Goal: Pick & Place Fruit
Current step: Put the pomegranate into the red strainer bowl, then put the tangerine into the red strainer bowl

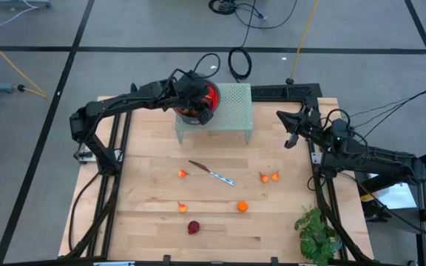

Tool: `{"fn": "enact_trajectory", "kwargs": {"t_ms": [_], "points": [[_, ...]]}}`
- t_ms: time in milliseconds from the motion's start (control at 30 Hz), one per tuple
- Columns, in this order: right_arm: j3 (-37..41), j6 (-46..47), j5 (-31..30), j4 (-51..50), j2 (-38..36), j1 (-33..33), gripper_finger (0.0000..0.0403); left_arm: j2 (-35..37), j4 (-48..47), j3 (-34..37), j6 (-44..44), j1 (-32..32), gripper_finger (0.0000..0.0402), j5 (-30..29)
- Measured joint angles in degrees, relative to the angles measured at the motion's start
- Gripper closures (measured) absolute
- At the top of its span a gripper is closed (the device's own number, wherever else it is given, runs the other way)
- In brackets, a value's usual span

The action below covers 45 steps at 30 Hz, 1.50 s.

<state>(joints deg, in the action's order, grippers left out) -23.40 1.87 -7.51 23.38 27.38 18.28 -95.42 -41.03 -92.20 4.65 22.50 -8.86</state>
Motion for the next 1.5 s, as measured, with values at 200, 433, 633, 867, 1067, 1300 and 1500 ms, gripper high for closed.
{"fn": "enact_trajectory", "kwargs": {"t_ms": [200, 433, 633, 867, 1067, 1300, 1500], "points": [[0.0, 0.0, 0.0, 0.1, 0.0, 0.0, 0.0403, 0.0, 0.0, 0.0, 0.2, 0.0, 0.0190, -0.1], [0.0, 0.0, 0.0, 1.1, 0.0, 0.0, 0.0403, 0.0, 0.1, 0.0, 0.4, 0.1, 0.0190, -0.1], [0.0, 0.0, 0.0, 1.7, 0.0, 0.0, 0.0403, 0.0, 0.1, 0.0, 0.4, 0.0, 0.0189, -0.1], [0.0, 0.0, 0.0, 1.7, 0.0, 0.0, 0.0403, 0.0, 0.0, 0.0, 0.3, 0.0, 0.0187, -0.1], [0.0, 0.0, 0.0, 1.7, 0.0, 0.0, 0.0403, 0.0, -1.2, 0.1, 0.3, 0.0, 0.0163, -0.2], [0.0, 0.0, 0.0, 1.7, 0.0, 0.0, 0.0403, 0.0, -1.2, 0.1, 0.0, 0.0, 0.0138, -2.0], [0.0, 0.0, 0.0, 1.7, 0.0, 0.0, 0.0403, 1.4, 1.0, 0.1, -3.1, 0.0, 0.0133, -3.4]]}}
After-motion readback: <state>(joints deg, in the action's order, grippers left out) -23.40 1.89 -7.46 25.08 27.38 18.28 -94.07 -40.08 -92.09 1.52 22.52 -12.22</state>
